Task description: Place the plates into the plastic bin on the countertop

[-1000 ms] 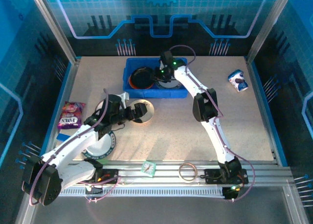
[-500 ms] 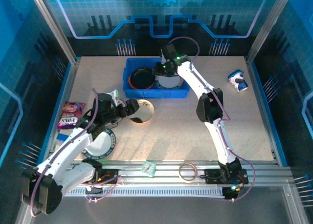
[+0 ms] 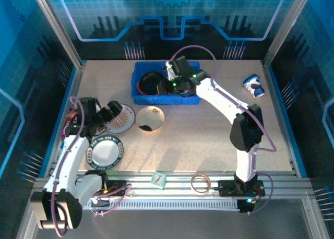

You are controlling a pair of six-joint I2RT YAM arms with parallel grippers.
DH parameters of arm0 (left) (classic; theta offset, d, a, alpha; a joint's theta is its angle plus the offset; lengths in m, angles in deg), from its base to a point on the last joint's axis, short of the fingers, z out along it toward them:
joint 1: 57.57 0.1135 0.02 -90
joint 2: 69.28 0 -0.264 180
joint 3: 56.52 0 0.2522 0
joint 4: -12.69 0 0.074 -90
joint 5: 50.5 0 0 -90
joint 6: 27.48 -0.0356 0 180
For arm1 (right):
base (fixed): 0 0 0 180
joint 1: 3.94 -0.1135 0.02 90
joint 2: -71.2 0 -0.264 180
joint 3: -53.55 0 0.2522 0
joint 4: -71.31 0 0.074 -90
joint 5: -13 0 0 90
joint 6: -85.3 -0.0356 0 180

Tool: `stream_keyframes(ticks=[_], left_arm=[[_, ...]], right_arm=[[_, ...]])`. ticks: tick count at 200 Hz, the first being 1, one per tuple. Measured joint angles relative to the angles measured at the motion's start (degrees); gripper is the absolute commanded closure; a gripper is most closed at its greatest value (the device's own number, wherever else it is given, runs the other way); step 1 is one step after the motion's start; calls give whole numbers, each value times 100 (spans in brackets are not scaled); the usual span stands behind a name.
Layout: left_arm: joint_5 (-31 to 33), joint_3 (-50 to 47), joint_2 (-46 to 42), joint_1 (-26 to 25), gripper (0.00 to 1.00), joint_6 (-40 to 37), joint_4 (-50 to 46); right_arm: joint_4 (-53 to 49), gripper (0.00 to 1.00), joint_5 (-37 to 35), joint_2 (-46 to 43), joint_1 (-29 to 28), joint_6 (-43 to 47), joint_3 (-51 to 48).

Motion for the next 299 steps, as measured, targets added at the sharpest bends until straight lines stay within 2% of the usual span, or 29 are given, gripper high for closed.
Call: stream_keyframes(ticks=[37,77,96,123,158,212,239,273,299], left_arm=[[70,0,177,352,2,-31,72],[162,-87,343,452,4,-258,214],[175,-280,343,485,9,-339,315],[160,-645,350,601,27,-417,518],[90,-964,481,852,35,-466,811],[-105,-1040,686,1088,29,-564,1062],[-282,-1088,516,1093,25,-577,1038],[-671,-1108,109,1099,22,-540,920],[-951,-1093,-173,1099,19,-387,719]], right_arm=[[315,69,280,-590,-28,-13,-968],[579,71,555,-1113,-184,-37,-2063],[645,74,586,-1290,-234,-109,-2430],[813,78,645,-1423,-245,-210,-2710],[955,79,708,-1423,-256,-264,-2750],[1027,81,879,-1421,-258,-284,-2752],[1003,74,1150,-1375,-310,-190,-2754],[1097,72,1569,-1036,-726,-240,-2743],[1213,66,1733,-490,-1154,-564,-2553]])
